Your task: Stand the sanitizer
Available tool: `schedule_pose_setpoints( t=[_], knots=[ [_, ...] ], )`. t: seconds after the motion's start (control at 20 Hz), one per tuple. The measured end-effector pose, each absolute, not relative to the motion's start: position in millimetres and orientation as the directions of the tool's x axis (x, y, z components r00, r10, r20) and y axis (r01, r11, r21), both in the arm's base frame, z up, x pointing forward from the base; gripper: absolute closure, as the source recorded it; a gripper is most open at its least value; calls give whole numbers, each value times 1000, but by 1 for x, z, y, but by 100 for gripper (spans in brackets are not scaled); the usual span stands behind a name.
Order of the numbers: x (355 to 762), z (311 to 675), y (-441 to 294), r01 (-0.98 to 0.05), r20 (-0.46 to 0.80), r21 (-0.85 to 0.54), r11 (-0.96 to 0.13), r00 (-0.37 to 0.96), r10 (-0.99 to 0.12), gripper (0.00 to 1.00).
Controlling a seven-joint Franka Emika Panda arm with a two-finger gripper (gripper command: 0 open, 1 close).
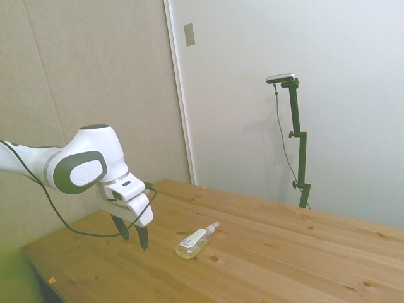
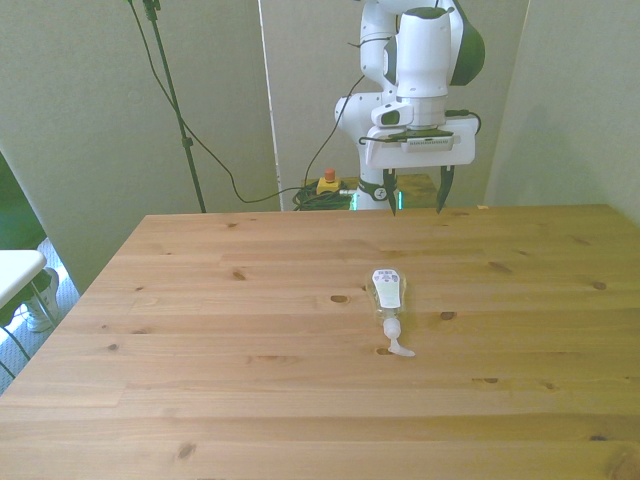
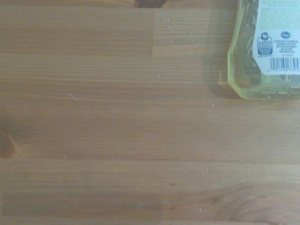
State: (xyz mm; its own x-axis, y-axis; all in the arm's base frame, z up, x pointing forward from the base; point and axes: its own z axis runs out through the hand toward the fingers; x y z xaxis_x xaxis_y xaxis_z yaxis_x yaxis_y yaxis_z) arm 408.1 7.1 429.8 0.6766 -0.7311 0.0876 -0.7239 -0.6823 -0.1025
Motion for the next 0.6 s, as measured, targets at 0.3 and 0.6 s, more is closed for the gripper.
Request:
schedule_pose_setpoints(
  t=[0.3, 0.6],
  knots=[
    [419, 429, -7, -753, 122, -95, -651, 641, -758, 0],
    [475, 435, -44, -798, 151, -116, -591, 574, -805, 0]
  ],
)
